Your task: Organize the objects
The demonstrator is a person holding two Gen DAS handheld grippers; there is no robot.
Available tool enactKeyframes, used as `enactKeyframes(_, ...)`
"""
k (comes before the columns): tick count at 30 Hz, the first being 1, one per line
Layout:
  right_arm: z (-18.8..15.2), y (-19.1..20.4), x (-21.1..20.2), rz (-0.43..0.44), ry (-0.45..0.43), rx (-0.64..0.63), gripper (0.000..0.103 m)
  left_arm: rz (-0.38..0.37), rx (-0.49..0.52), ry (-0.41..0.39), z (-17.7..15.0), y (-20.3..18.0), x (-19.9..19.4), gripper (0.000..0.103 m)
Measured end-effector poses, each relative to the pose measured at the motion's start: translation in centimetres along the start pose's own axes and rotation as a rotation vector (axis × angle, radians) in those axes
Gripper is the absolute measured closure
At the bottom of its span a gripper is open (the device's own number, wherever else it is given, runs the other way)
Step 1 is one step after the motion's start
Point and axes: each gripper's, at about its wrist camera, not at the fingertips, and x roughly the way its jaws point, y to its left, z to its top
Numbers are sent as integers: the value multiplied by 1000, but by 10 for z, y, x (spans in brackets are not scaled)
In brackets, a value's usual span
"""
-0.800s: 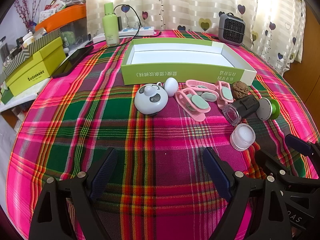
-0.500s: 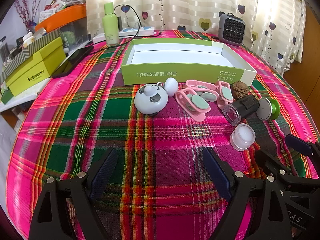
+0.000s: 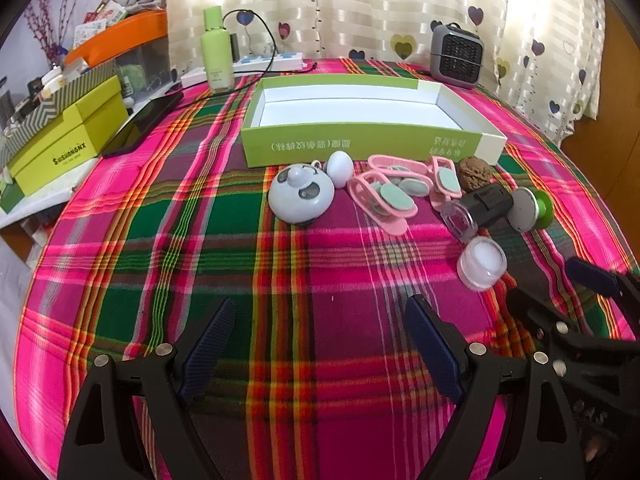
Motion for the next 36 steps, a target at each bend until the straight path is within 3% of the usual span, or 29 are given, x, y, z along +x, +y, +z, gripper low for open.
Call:
enactKeyframes(7, -1, -3, 0, 25, 4, -29, 20, -11, 60, -36, -3, 8, -16, 17)
enactKeyframes(22, 0, -12, -4, 90, -11, -25, 24, 7, 9, -116, -10, 44, -44, 17)
enactKeyframes(36, 6, -27, -13, 85, -51, 0, 34, 0, -10, -104, -27, 68, -43, 22)
